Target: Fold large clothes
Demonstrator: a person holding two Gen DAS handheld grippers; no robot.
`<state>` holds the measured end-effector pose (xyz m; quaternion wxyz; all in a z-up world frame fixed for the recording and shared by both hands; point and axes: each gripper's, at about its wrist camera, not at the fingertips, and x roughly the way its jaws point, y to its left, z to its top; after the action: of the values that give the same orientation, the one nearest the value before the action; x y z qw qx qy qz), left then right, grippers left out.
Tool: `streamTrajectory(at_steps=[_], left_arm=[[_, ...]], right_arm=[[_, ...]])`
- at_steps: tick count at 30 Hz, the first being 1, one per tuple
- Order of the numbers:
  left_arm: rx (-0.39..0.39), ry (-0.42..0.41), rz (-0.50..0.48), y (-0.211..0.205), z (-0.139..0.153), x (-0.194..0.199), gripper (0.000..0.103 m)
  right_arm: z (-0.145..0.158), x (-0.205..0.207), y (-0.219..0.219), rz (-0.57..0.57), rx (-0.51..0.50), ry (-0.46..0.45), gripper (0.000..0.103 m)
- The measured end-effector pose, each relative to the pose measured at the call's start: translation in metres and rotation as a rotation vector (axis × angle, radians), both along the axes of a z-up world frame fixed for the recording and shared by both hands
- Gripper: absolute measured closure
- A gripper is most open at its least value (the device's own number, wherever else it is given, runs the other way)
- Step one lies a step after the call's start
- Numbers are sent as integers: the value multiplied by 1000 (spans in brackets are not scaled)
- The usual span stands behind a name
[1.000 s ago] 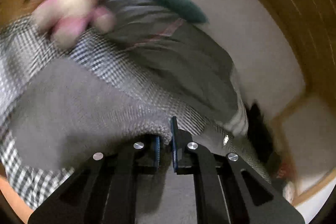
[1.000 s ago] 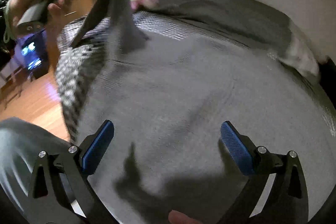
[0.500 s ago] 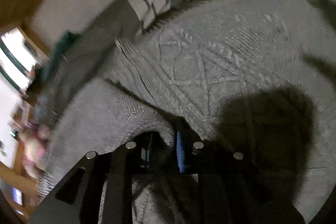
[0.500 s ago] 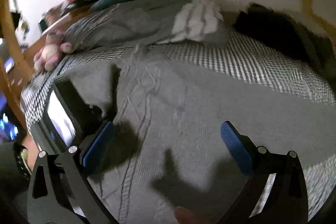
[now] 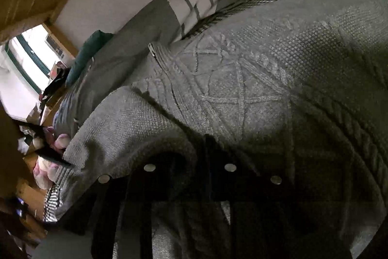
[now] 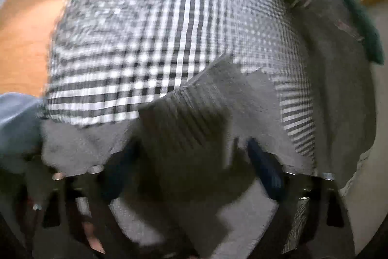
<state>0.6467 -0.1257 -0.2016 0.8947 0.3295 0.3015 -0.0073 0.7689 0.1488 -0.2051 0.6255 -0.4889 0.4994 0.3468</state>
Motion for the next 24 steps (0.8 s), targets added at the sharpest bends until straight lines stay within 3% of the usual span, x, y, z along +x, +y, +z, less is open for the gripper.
streamTrajectory(at_steps=[2, 4, 6, 8, 11, 13, 18, 20, 24], left_arm=[[-1, -11, 3, 2, 0, 1, 78], [5, -22, 9, 4, 2, 1, 70], [-7, -18, 14, 8, 7, -1, 59], [-53, 2, 26, 17, 15, -2, 34], [-7, 27, -33, 22, 23, -25, 29], [-90, 38, -26, 34, 34, -39, 10], [-321, 96, 27, 79, 53, -53, 10], [-426, 100, 62, 100, 63, -49, 10], [-656, 52, 159, 145, 88, -25, 10]], right_arm=[[9, 20, -10, -127, 87, 121, 35], [41, 37, -30, -224, 224, 191, 88], [68, 58, -59, -348, 337, 162, 90], [88, 72, -92, -444, 458, 157, 90], [109, 77, -160, -593, 641, 129, 90], [117, 80, -211, -689, 757, 149, 90], [115, 51, -337, -902, 950, 128, 90], [95, 35, -387, -1026, 982, 86, 90], [53, 11, -443, -1198, 1054, 82, 90]])
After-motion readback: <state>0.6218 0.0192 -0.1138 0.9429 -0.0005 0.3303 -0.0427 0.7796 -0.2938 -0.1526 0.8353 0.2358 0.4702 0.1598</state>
